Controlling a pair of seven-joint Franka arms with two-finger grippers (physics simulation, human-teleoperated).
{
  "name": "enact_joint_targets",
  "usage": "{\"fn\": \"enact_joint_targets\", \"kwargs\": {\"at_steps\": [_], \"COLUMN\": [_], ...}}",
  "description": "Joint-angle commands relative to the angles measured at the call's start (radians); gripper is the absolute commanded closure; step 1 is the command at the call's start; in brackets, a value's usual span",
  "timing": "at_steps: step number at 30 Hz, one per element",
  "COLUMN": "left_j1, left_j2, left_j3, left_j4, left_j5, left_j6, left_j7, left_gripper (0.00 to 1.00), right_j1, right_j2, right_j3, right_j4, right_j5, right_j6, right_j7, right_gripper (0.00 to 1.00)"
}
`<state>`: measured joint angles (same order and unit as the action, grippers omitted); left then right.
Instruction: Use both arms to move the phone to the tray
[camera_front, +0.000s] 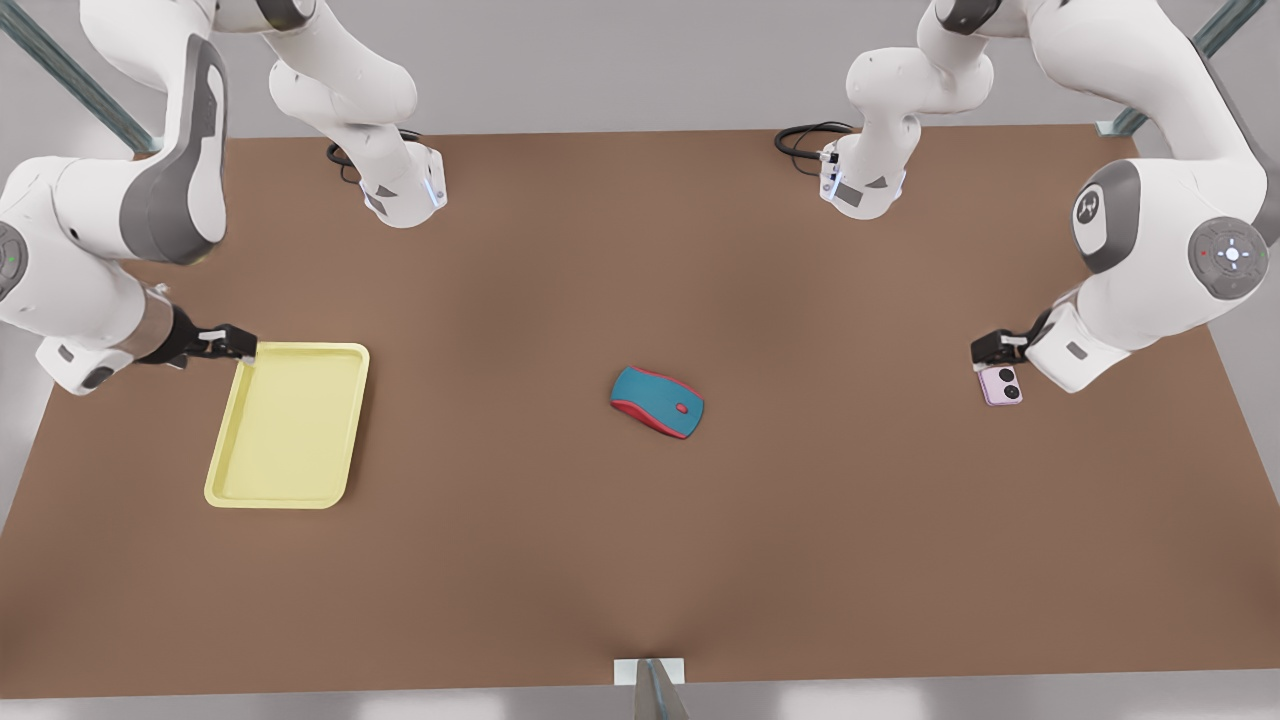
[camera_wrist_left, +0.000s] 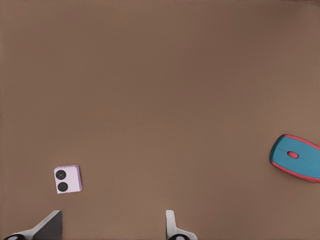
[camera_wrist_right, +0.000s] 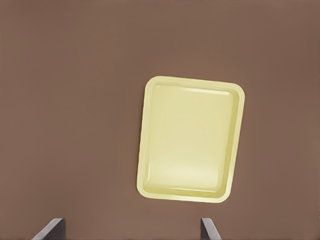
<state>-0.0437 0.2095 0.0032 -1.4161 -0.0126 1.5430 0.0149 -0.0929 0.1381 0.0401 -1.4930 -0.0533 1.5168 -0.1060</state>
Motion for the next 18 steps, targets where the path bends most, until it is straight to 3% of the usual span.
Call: {"fn": "enact_joint_targets", "kwargs": {"at_steps": [1,4,6,11,18], "left_j1": [-0.001,0.001,-0.001,-0.001,0.021], "left_j2": [-0.001,-0.007,-0.027,-0.045,-0.022], "left_j3": [0.000,0.012,0.063,0.242,0.345], "left_j4": [0.000,-0.119,-0.334,-0.664,-0.851], "left_j5": [0.003,0.028,0.026,0.017,-0.047], "left_j6": [0.049,0.111,0.321,0.707,0.944], "left_j7": [0.014,0.005,0.008,0.316,0.504], "left_gripper": [0.00,0.00,0.00,0.00,0.00], "right_j1": [0.001,-0.015,-0.016,-0.013,-0.030], "right_j2": [0.000,-0.002,-0.003,0.014,0.020], "right_j3": [-0.002,-0.003,-0.006,-0.003,-0.017], "right_j4": [0.008,0.022,0.039,0.037,0.117], "right_j5": [-0.002,0.000,-0.002,0.000,0.020], "right_j6": [0.034,0.006,-0.018,-0.006,-0.003], "right_j7": [0.034,0.031,0.031,0.029,0.045], "right_gripper": [0.00,0.00,0.00,0.00,0.00]}}
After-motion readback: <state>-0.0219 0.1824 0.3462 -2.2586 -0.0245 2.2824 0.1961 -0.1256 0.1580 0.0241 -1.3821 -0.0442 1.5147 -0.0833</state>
